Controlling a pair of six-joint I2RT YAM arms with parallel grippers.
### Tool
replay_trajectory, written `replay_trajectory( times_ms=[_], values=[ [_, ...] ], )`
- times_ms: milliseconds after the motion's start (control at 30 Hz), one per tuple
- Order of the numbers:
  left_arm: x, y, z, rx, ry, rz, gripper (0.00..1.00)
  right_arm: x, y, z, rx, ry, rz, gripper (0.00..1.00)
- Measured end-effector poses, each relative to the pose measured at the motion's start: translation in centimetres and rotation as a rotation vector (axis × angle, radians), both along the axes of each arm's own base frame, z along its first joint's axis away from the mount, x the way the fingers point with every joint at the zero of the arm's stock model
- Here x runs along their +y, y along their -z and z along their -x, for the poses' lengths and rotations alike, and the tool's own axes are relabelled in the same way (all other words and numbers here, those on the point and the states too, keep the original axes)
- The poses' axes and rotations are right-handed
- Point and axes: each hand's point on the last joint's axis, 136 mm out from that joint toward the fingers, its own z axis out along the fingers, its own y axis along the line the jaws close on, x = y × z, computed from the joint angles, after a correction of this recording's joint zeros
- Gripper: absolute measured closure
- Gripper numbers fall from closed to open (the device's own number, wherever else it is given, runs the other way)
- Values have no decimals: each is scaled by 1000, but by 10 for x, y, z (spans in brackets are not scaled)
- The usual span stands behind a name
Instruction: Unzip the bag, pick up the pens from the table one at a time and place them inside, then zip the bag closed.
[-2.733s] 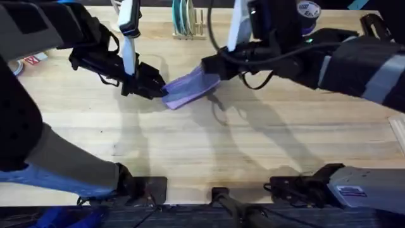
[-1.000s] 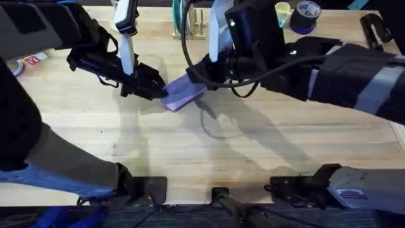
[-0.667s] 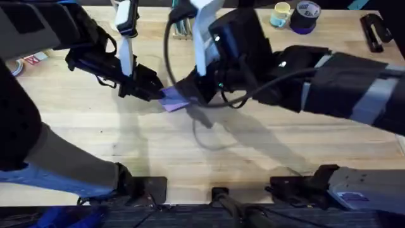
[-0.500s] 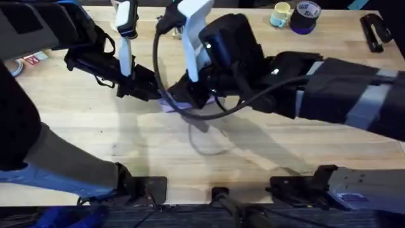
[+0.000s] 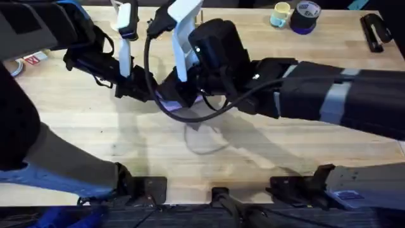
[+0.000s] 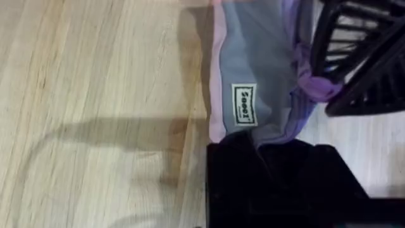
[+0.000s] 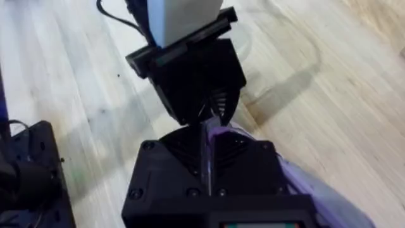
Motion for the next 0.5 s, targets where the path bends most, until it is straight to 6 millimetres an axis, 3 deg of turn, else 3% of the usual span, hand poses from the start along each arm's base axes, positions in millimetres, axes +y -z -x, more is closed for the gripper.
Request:
replay_trajectory(
  times_ms=[167,500],
  values=[
    [0,0,2,8,1,-4,959,5,4,-6,-9,5,-14,972],
    [0,2,5,24,3,-7,958,20,-11,-3,-11,-51,-85,972]
  ],
)
